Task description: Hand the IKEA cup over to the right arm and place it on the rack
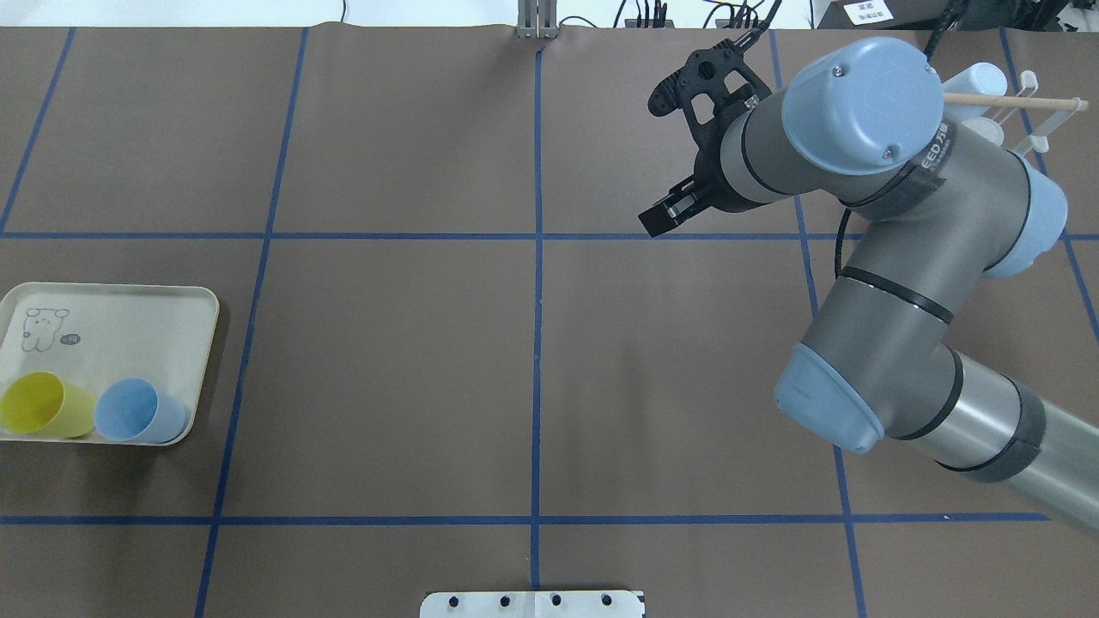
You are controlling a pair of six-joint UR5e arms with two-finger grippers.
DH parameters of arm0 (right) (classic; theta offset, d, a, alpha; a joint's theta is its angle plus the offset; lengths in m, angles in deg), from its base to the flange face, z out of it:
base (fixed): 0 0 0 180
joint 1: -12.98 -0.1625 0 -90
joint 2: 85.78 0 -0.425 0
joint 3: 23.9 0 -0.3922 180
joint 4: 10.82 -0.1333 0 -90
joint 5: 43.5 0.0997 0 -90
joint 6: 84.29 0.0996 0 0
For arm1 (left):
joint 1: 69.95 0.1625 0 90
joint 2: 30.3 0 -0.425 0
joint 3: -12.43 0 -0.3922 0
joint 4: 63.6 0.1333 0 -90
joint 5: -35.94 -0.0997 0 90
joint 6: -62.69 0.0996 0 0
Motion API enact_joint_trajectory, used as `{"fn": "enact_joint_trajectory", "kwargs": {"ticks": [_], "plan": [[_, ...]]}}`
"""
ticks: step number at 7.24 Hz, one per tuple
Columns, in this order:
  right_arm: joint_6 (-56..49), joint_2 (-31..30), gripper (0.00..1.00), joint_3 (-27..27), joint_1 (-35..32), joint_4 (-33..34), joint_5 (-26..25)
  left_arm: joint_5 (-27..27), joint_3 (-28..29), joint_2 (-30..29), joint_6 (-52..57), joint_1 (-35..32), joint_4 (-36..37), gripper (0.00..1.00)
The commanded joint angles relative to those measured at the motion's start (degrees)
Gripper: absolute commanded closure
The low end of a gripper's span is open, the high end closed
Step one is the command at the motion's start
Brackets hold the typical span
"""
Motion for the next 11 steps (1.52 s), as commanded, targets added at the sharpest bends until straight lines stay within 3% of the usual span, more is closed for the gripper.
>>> {"fn": "enact_joint_trajectory", "kwargs": {"ticks": [1,4,6,7,8,9,11], "plan": [[-0.2,0.1,0.0,-0.1,0.8,-0.2,-0.1,3.0,-1.1,-0.2,0.1,-1.1,0.4,1.0],[-0.6,0.9,0.0,-1.1,1.9,-3.9,-0.5,2.9,-1.7,-4.2,0.6,-10.7,3.6,1.0],[-0.6,1.7,0.0,-3.9,2.3,-10.1,-0.7,3.1,-9.4,-13.9,-0.1,-15.0,21.8,1.0],[-0.8,1.7,0.0,-6.4,2.3,-17.7,-0.7,3.6,-11.8,-19.0,-2.1,-15.0,30.3,1.0],[-0.8,1.7,0.0,-9.2,2.4,-24.9,-0.8,5.5,-12.4,-24.7,-10.4,-14.9,34.0,1.0],[-0.8,2.2,0.0,-12.1,2.5,-32.5,-1.1,11.9,-11.4,-29.4,-19.0,-14.7,34.0,1.0],[-0.4,3.1,0.01,-12.9,3.2,-36.4,-2.9,16.8,-11.3,-37.6,-37.7,-13.6,33.3,1.0]]}}
